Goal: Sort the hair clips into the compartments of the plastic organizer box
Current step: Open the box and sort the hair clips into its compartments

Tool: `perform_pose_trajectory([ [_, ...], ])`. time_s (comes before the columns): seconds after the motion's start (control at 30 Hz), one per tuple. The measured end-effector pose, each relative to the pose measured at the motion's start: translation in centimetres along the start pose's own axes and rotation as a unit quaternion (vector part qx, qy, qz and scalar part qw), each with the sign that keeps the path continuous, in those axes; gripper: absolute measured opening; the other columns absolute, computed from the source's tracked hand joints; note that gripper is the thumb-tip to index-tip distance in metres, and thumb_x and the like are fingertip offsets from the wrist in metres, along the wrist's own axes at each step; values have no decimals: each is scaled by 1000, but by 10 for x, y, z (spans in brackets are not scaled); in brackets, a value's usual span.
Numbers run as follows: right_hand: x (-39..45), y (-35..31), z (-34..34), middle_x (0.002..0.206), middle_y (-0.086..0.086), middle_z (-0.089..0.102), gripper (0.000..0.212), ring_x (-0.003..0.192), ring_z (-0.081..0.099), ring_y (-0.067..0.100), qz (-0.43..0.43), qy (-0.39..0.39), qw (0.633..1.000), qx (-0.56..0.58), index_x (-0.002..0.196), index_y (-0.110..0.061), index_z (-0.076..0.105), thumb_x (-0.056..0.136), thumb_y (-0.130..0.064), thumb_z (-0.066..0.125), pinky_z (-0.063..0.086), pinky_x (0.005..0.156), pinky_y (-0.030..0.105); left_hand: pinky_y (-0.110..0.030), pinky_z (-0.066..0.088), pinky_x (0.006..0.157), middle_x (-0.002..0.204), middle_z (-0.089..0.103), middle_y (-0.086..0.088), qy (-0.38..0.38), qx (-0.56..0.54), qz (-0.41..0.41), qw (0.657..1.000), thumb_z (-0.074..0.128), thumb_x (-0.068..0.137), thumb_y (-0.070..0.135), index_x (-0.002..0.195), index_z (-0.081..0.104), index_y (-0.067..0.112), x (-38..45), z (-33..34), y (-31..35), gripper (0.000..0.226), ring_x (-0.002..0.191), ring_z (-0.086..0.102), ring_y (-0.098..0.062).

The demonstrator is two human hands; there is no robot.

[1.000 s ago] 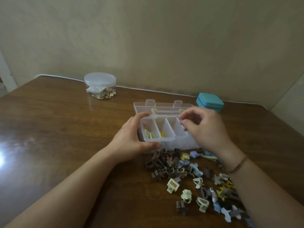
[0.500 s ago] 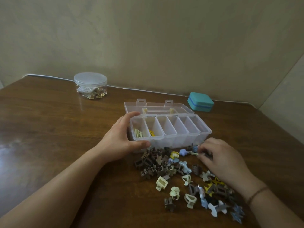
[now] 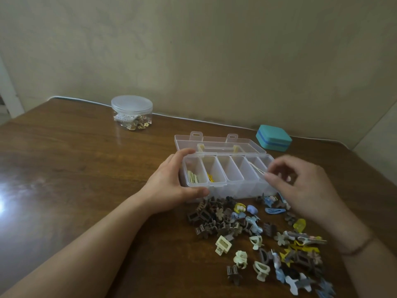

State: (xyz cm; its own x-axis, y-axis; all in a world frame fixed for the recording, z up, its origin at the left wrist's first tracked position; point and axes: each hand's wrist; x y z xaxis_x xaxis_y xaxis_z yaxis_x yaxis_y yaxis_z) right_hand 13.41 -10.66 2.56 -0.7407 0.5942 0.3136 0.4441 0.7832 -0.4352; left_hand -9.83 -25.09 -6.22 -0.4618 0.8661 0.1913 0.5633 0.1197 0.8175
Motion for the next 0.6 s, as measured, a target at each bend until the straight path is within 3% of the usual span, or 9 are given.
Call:
perform_pose_trajectory([
  [0.1, 20, -32, 21, 76, -11, 60, 5, 76, 55, 0, -55, 47, 995, 65, 82, -26, 62, 85, -24, 67, 43, 62, 7, -41, 45, 104, 136, 44, 18, 2, 2, 4, 1000, 81, 59, 64, 142, 30, 48, 1, 0, -1, 99, 126, 46, -10],
  [0.27, 32, -47, 61, 77, -13, 59, 10, 73, 53, 0, -69, -51, 996, -2, 85, -30, 62, 89, -39, 59, 44, 64, 18, -43, 45, 105, 141, 43, 15, -2, -5, 9, 1000, 83, 62, 59, 143, 31, 44, 0, 0, 0, 97, 127, 45, -10],
  [0.37, 25, -41, 57, 80, -14, 60, 12, 80, 52, 0, -85, -41, 995, 15, 86, -29, 64, 89, -38, 57, 43, 70, 19, -44, 44, 106, 141, 43, 15, -4, -3, 9, 1000, 83, 63, 58, 144, 30, 43, 0, -1, 1, 98, 127, 44, -10],
  [0.5, 16, -17, 22, 78, -13, 61, 5, 79, 54, -3, -51, 27, 997, 46, 85, -28, 64, 89, -26, 61, 40, 59, 11, -43, 45, 105, 137, 42, 18, -3, 0, 3, 1000, 82, 62, 61, 143, 30, 45, 1, -1, 1, 98, 126, 45, -10],
  [0.6, 6, 12, 5, 80, -13, 62, 8, 75, 57, -1, 1, -11, 1000, -17, 87, -32, 64, 87, -24, 65, 41, 57, 13, -43, 44, 105, 139, 42, 17, -4, -1, 1, 1000, 82, 62, 61, 144, 30, 45, 0, -1, 1, 99, 126, 45, -10],
])
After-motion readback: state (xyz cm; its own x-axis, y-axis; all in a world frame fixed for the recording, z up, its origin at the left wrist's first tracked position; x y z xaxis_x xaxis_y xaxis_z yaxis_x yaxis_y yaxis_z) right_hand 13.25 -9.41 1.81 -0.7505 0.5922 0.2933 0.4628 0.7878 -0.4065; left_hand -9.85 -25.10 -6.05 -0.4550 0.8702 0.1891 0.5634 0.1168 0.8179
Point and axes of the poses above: each hand's wrist, its own x-axis towards the middle knuckle, its own z-axis out of the palm, y = z × x
